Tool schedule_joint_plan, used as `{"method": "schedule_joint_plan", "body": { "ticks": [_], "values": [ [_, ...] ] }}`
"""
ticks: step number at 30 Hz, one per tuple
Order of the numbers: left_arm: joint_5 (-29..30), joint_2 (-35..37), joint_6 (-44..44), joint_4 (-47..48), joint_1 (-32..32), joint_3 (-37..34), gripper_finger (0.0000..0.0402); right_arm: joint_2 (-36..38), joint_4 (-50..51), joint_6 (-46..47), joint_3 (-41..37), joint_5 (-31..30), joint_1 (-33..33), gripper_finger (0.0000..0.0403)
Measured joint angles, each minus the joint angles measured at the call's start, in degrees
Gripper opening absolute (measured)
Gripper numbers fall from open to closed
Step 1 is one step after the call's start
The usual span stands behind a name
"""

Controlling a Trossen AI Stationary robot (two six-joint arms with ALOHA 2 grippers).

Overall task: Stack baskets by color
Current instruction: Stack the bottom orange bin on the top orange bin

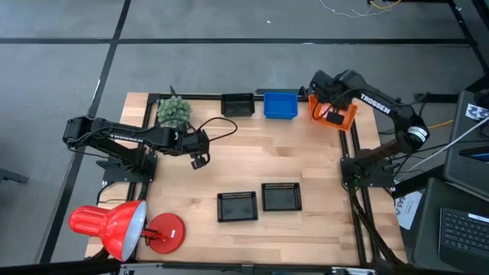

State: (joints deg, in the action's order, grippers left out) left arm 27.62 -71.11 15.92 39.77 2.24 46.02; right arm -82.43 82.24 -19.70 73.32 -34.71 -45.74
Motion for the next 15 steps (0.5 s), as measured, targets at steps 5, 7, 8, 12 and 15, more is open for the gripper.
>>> {"method": "schedule_joint_plan", "body": {
  "ticks": [5,7,8,12,15],
  "values": [
    [-0.01,0.0,0.0,-0.02,-0.02,0.0,0.0102,-2.48,-9.0,-2.74,0.0,-3.2,-2.88,0.0002],
    [0.0,0.0,0.0,-0.03,-0.02,0.0,0.0102,-4.28,-10.66,-6.97,0.0,-4.83,-3.34,0.0002],
    [0.0,0.0,0.0,-0.02,0.0,0.0,0.0102,-5.33,-11.18,-9.37,0.0,-5.2,-3.41,0.0002],
    [0.0,0.0,0.0,-0.04,-0.02,0.0,0.0102,-10.24,-12.77,-15.77,0.0,-5.35,-3.38,0.0002],
    [0.0,0.0,0.0,-0.07,-0.02,0.0,0.0102,-13.65,-14.36,-17.1,0.0,-6.67,-3.78,0.0002]
  ]
}}
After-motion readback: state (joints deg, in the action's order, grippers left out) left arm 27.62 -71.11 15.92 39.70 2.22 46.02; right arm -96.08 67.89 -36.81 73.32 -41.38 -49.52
